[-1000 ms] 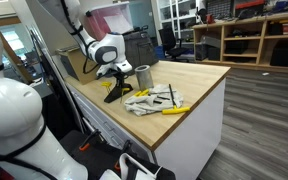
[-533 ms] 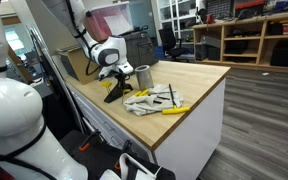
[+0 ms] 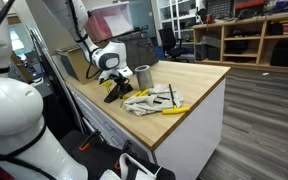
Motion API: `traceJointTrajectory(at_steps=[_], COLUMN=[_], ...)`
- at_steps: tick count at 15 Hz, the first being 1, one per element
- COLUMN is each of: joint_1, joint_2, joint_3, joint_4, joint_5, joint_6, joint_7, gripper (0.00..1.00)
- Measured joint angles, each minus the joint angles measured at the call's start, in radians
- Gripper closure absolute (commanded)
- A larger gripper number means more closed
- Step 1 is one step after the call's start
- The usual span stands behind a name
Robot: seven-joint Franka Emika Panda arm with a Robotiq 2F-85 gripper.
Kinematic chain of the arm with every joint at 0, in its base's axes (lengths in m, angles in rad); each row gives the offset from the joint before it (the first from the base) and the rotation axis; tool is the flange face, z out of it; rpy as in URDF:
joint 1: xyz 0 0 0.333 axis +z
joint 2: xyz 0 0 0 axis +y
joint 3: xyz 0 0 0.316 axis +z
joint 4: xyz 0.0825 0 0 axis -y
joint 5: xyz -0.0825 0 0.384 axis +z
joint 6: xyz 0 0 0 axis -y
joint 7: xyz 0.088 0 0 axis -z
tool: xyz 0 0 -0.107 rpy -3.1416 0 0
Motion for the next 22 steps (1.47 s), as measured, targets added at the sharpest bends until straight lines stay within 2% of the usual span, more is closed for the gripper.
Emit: traceJointTrajectory(at_steps=[5, 9, 11, 14, 17, 22], joint_1=[0.0, -0.007, -0.027, -0.063, -0.063, -0.008], joint_2=[-0.014, -0.094, -0.14, -0.193, -0.226, -0.218], joint_3=[-0.029, -0.102, -0.129, -0.129, -0.099, -0.05], joint_4=[-0.011, -0.059, -0.071, -0.077, -0.085, -0.093], joint_5=[-0.066, -0.232, -0.274, -0.262, -0.203, -0.201], joint_6=[0.017, 0.039, 0.039, 0.04, 0.038, 0.04], joint_7=[0.0, -0.031, -0.067, -0.106, -0.089, 0.111], gripper=[0.02, 0.0, 0.0, 0.0, 0.0, 0.0])
